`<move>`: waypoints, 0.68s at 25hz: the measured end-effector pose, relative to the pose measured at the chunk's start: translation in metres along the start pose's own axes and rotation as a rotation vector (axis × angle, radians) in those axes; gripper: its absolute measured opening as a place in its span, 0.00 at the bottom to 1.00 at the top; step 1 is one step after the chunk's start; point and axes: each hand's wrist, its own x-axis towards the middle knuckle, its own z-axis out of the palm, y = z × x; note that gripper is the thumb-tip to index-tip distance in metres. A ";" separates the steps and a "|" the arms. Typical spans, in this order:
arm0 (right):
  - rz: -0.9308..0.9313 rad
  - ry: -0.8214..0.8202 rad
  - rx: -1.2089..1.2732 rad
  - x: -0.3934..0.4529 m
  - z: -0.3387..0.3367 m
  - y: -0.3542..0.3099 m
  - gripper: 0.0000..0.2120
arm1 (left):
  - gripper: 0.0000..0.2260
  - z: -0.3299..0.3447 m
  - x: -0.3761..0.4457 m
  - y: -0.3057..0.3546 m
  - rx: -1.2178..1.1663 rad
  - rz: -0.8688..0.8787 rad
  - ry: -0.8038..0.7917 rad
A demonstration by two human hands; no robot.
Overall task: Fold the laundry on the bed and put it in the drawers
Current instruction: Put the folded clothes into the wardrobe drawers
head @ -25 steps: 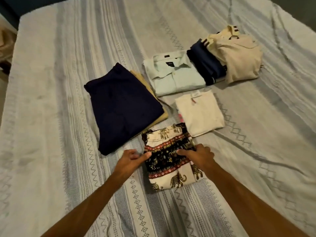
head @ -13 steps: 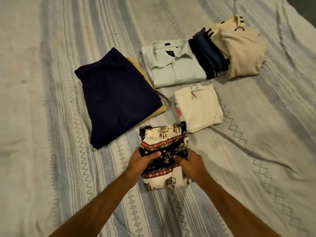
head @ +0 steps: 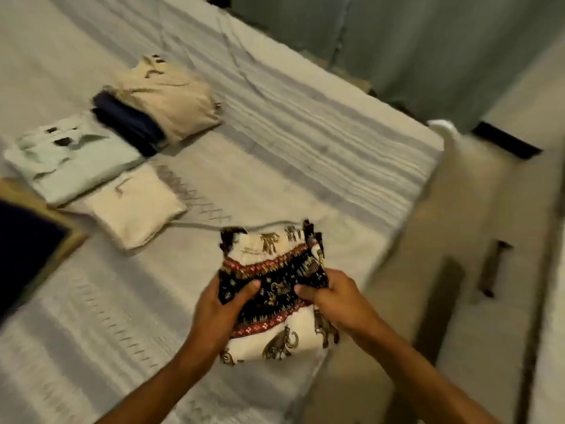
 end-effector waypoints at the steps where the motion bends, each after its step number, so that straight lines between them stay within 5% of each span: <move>1: -0.003 0.077 0.073 -0.024 -0.040 0.015 0.08 | 0.20 0.046 -0.007 0.015 0.031 0.030 -0.048; 10: 0.049 0.669 0.398 -0.246 -0.337 0.197 0.06 | 0.20 0.417 -0.139 0.048 0.156 0.173 -0.633; 13: 0.161 0.781 0.454 -0.281 -0.384 0.284 0.10 | 0.17 0.508 -0.174 0.003 0.261 0.130 -0.765; 17: 0.338 0.787 0.487 -0.279 -0.388 0.390 0.08 | 0.16 0.568 -0.189 -0.095 0.362 -0.090 -0.730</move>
